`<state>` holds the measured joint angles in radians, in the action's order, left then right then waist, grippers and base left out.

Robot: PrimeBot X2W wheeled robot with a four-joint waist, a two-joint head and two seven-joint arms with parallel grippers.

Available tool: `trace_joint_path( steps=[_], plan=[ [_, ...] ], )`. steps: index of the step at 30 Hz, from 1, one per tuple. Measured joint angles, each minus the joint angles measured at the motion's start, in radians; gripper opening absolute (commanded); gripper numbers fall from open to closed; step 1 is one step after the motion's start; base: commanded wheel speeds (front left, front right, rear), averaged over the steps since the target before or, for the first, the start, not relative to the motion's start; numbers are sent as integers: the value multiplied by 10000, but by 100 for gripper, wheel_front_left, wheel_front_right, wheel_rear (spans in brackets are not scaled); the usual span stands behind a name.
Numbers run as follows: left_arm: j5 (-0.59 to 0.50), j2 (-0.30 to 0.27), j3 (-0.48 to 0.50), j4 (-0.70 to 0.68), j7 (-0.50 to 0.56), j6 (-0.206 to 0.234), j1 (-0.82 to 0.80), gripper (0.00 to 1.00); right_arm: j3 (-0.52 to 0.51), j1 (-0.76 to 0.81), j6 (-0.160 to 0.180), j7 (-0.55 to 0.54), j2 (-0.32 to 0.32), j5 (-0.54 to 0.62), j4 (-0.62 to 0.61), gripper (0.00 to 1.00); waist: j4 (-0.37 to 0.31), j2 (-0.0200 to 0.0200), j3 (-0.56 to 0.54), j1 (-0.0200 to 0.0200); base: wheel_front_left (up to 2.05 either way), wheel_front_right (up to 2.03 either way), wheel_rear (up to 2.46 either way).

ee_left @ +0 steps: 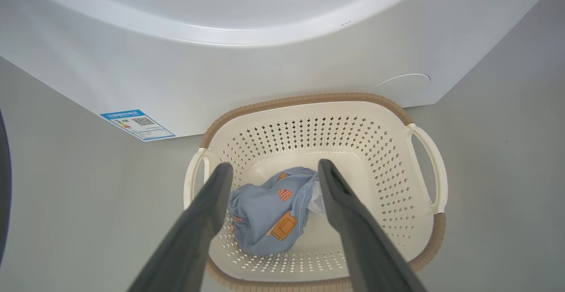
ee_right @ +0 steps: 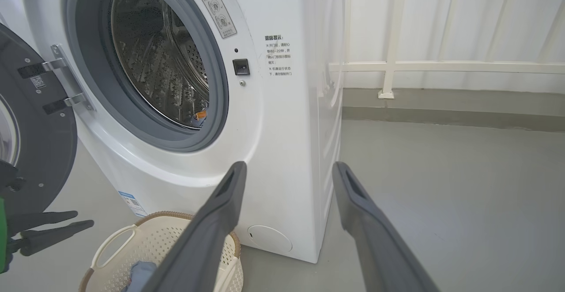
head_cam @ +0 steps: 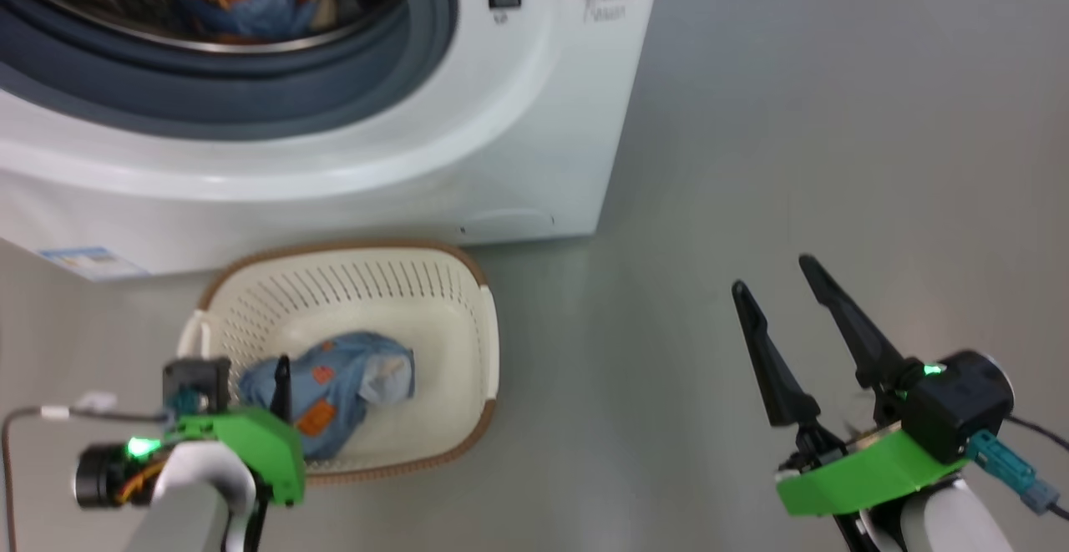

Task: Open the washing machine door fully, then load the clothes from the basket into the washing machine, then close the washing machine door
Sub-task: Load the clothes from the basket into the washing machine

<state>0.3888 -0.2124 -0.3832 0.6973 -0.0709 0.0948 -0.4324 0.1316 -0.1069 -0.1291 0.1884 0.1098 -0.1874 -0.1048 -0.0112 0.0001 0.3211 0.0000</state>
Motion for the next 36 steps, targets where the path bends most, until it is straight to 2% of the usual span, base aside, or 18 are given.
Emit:
trace_joint_path(
  steps=[9,19,36],
  plan=[
    [-336,313,-426,2844,272,-533,-2467,100,278,-1136,0,410,84,-90,207,100,-310,0,1657,0,0,0,0],
    [-593,188,-660,4715,715,-556,-3993,100,460,-1994,0,610,48,-224,324,100,-838,0,3229,0,0,0,0],
    [-849,-594,-918,5697,1499,-516,-5695,100,458,-2707,0,616,-123,-548,-140,100,-1751,0,5771,0,0,0,0]
  ],
)
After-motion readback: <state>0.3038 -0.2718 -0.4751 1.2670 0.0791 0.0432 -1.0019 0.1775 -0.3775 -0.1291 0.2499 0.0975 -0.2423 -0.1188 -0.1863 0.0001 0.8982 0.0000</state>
